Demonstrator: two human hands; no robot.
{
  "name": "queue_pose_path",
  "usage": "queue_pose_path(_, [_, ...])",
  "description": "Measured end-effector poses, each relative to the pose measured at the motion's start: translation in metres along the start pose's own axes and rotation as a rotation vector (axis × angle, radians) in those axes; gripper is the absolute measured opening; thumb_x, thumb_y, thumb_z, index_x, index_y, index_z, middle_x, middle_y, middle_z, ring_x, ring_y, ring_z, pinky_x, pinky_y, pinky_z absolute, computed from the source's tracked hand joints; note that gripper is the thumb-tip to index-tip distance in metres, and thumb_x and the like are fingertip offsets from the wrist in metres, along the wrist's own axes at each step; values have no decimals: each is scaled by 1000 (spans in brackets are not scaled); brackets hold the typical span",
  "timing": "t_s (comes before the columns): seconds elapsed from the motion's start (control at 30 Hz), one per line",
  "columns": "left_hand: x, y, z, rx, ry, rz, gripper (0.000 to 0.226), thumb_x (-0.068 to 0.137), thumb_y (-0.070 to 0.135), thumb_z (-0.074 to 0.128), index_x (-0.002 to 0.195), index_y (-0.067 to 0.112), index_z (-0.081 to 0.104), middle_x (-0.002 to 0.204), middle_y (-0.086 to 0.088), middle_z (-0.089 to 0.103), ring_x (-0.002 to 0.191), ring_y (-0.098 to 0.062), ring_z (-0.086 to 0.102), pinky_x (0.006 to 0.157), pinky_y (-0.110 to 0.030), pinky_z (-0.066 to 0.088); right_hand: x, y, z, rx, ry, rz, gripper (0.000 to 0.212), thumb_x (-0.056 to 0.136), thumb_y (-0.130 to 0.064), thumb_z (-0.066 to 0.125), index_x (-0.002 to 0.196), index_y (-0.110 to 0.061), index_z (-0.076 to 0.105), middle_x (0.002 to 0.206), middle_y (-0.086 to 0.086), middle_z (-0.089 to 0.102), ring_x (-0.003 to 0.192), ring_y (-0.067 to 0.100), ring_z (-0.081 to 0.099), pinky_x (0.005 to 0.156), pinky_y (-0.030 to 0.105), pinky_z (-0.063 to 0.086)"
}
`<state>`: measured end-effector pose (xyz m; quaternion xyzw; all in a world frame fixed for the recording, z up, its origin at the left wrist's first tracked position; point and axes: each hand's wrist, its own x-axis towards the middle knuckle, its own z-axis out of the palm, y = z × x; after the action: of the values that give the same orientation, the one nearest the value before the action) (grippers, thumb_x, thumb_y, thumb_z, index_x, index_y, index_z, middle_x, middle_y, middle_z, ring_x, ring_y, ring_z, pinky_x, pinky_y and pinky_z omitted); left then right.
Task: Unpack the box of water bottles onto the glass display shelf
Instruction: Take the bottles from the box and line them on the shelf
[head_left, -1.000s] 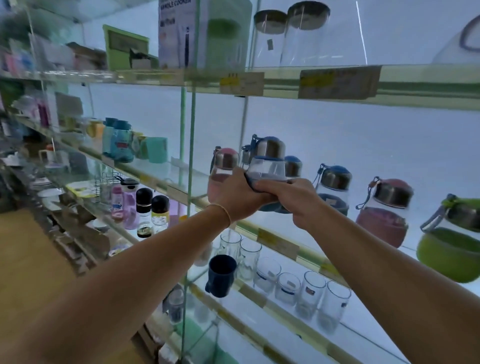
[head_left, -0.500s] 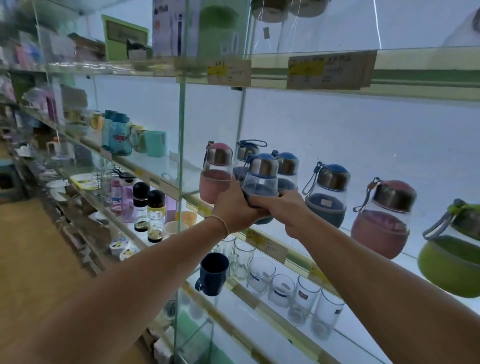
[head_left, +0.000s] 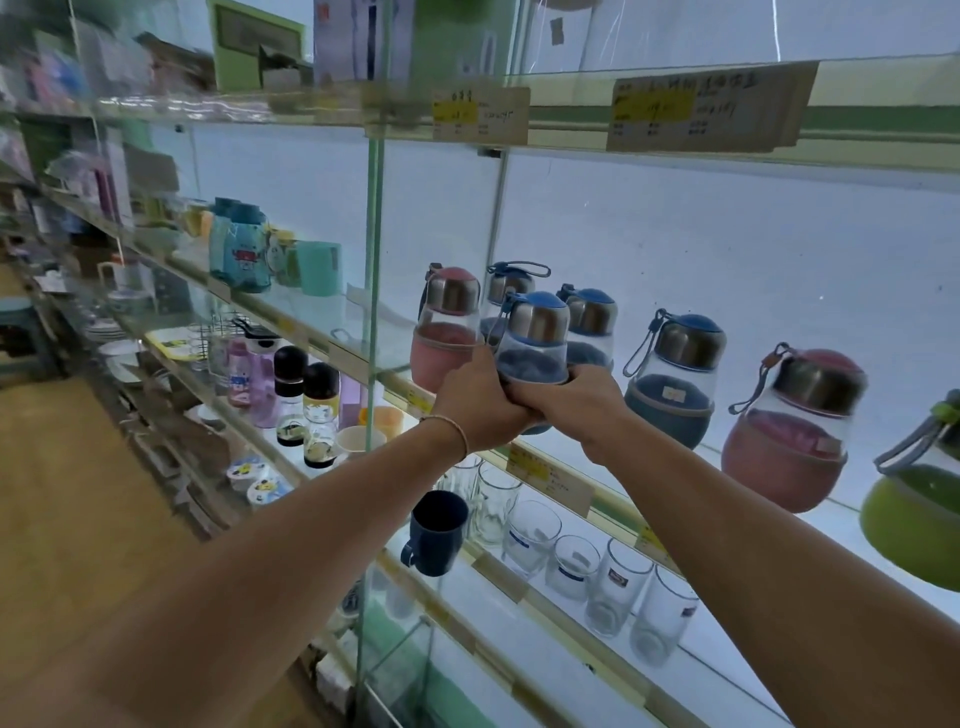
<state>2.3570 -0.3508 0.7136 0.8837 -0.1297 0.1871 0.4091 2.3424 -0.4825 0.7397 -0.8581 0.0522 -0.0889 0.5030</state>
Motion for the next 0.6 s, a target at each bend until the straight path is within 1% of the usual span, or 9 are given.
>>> queue_pose_path(0.1, [1, -2, -2, 11, 1, 30, 74, 50, 61, 76, 114, 32, 52, 97, 12, 69, 84, -9, 67, 79, -36, 60, -5, -3, 4, -11, 29, 16, 55, 71, -48, 83, 109, -13, 65, 91, 4, 71, 80, 17, 68, 74, 30, 59])
queue_pose_path(0.2, [-1, -2, -6, 26, -27, 74, 58, 54, 58, 72, 105, 31, 61, 90, 11, 70, 80, -7, 67, 77, -36, 60, -9, -5, 7, -4, 58, 46, 50, 76, -43, 80, 109, -11, 64, 85, 2, 69, 69, 12, 65, 54, 20, 50])
queue_pose_path(0.27, [-2, -6, -8, 7, -30, 97, 56, 54, 60, 68, 102, 30, 63, 89, 12, 70, 80, -7, 67, 76, -35, 60, -15, -8, 12, -26, 100, 38, 60, 72, -50, 80, 113, -11, 62, 89, 3, 69, 69, 12, 66, 52, 19, 51])
queue_pose_path(0.33, [-4, -9, -12, -26, -15, 123, 57, 55, 60, 66, 104, 31, 62, 92, 13, 70, 84, -7, 66, 78, -35, 59, -23, -13, 19, -77, 165, 4, 98, 48, -69, 77, 125, -13, 56, 106, 5, 68, 85, 19, 69, 67, 31, 61])
queue_pose_path(0.37, [-6, -10, -15, -38, -12, 135, 55, 57, 58, 67, 105, 31, 62, 95, 12, 70, 87, -8, 66, 80, -36, 59, -25, -14, 22, -100, 215, -15, 113, 38, -75, 73, 130, -15, 51, 116, 6, 64, 96, 23, 68, 75, 38, 62])
queue_pose_path(0.4, [-8, -9, -19, -44, -15, 151, 52, 61, 56, 68, 106, 30, 62, 97, 11, 70, 89, -10, 66, 82, -36, 58, -27, -15, 23, -126, 263, -37, 119, 34, -77, 71, 132, -16, 48, 122, 6, 60, 105, 26, 64, 83, 43, 60])
queue_pose_path(0.43, [-10, -10, -22, -45, -20, 170, 48, 66, 52, 69, 107, 30, 62, 99, 9, 70, 91, -12, 66, 84, -36, 57, -31, -19, 25, -163, 307, -58, 118, 36, -78, 71, 133, -16, 46, 125, 7, 57, 113, 27, 59, 91, 46, 56])
queue_pose_path(0.5, [-13, -12, -30, -48, -33, 208, 44, 75, 44, 73, 113, 28, 60, 106, 5, 69, 97, -13, 62, 88, -35, 53, -43, -31, 26, -245, 365, -95, 109, 54, -70, 78, 140, -13, 41, 136, 9, 50, 127, 29, 49, 106, 47, 45])
queue_pose_path(0.6, [-18, -19, -40, -36, -35, 177, 51, 82, 45, 71, 125, 23, 54, 106, 6, 60, 100, -11, 55, 85, -25, 44, -51, -40, 30, -326, 416, -119, 103, 73, -55, 79, 150, -13, 27, 148, 7, 38, 138, 29, 35, 112, 43, 32])
